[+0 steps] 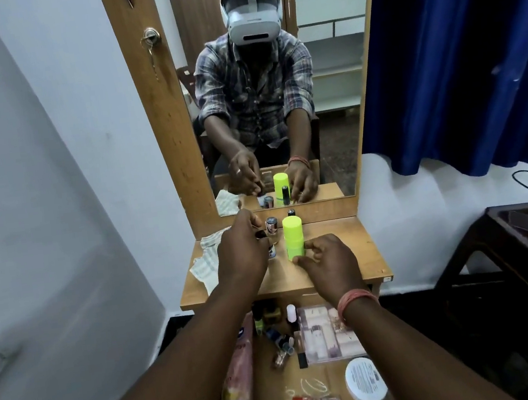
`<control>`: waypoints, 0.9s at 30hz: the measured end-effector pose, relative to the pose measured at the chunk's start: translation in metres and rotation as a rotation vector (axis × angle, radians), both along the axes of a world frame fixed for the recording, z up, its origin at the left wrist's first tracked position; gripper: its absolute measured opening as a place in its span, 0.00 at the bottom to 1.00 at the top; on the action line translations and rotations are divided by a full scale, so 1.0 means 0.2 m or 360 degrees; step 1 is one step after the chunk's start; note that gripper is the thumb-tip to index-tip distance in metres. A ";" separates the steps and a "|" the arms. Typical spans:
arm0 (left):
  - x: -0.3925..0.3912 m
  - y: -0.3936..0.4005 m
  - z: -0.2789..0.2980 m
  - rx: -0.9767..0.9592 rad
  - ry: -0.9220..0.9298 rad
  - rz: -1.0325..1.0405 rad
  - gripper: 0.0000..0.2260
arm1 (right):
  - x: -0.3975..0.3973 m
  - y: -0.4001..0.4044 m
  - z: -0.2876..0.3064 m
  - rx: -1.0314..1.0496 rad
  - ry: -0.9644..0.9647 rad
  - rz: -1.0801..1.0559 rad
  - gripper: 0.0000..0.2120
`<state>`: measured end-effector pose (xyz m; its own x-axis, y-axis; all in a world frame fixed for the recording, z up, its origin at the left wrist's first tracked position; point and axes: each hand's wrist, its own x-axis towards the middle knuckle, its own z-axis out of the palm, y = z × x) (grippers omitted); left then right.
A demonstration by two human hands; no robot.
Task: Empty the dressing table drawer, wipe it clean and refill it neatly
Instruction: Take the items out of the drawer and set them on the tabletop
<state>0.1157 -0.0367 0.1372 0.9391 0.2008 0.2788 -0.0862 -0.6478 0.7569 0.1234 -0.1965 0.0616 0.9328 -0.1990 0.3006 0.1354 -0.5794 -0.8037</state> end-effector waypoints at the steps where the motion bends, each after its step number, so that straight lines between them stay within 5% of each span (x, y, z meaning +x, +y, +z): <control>1: 0.01 0.00 -0.02 0.0002 -0.0003 -0.0007 0.13 | 0.01 0.01 0.00 -0.0012 0.0001 -0.0010 0.14; 8: 0.01 0.02 -0.15 0.0024 0.0002 -0.0104 0.13 | 0.02 0.02 -0.01 -0.0200 0.0025 -0.0075 0.12; 13: -0.01 0.04 -0.14 -0.0106 0.0016 -0.0065 0.15 | -0.01 -0.01 0.04 0.0009 0.0071 0.0062 0.15; 17: -0.21 0.09 -0.20 -0.0015 -0.0018 0.0056 0.07 | -0.22 -0.02 0.07 0.0188 -0.0116 0.0187 0.08; 23: -0.42 0.09 -0.30 0.0396 0.0182 -0.0158 0.08 | -0.50 0.09 -0.02 -0.0564 0.0104 0.0807 0.03; 27: -0.48 0.05 -0.35 0.0689 0.0415 -0.0173 0.05 | -0.47 0.17 -0.12 -0.0865 0.0259 0.0756 0.13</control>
